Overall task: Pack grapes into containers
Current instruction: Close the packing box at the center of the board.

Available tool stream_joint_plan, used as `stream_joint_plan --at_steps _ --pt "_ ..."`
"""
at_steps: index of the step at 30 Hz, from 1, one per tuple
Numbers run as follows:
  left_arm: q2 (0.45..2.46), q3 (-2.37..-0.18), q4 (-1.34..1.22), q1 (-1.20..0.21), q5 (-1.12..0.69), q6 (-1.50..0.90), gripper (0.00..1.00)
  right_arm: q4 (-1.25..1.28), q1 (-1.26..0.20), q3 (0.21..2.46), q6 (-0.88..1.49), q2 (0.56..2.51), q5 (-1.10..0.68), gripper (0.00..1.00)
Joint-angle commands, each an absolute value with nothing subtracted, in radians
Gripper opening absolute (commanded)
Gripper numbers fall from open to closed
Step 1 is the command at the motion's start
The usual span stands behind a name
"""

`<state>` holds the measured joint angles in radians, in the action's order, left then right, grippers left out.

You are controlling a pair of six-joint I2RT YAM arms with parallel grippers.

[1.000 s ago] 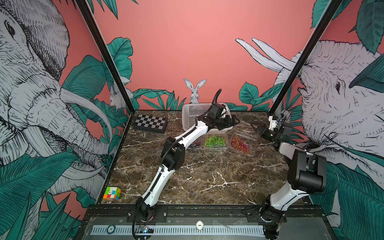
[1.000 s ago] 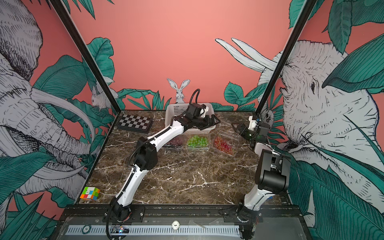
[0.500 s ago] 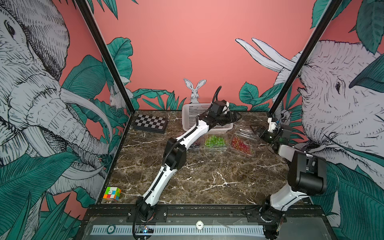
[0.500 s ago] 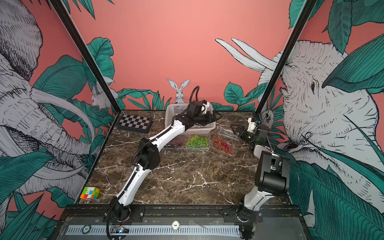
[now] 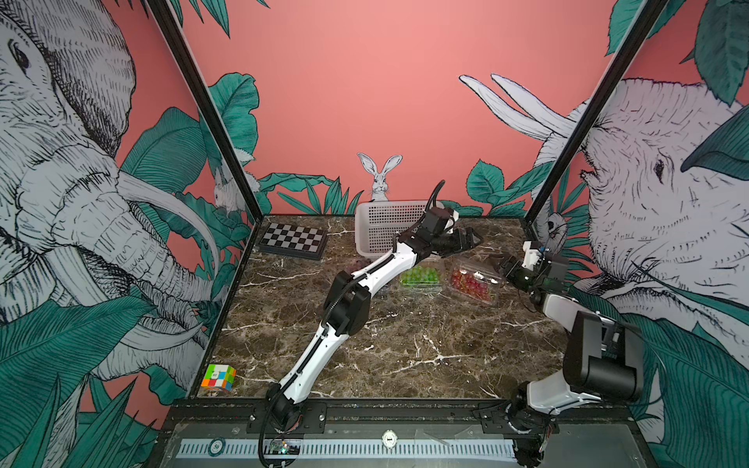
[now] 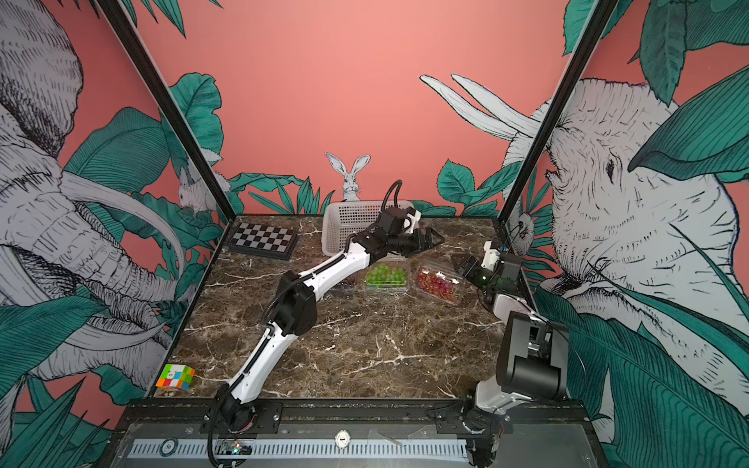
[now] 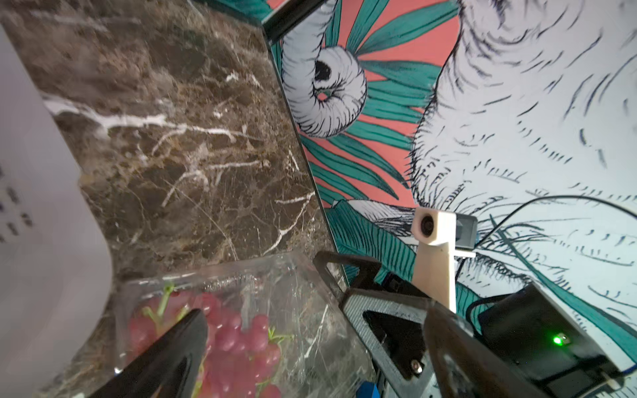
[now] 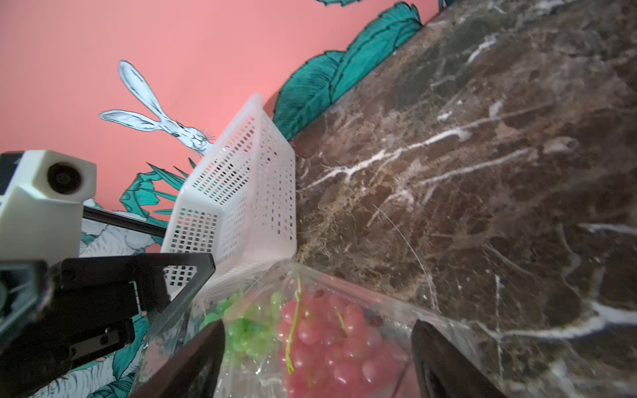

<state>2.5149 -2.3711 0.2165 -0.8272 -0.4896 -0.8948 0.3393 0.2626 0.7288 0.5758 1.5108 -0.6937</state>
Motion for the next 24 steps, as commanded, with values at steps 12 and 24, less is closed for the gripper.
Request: stream_joint_plan --at_steps 12,24 --pt "2.336 -2.108 0.126 -0.862 -0.515 -0.923 1.0 0.243 0.257 0.565 0.644 1.459 -0.6 0.76" --pt "2.333 -2.072 0.112 -0.867 -0.522 -0.915 0.99 -0.12 0.273 0.595 0.552 1.224 -0.417 0.87"
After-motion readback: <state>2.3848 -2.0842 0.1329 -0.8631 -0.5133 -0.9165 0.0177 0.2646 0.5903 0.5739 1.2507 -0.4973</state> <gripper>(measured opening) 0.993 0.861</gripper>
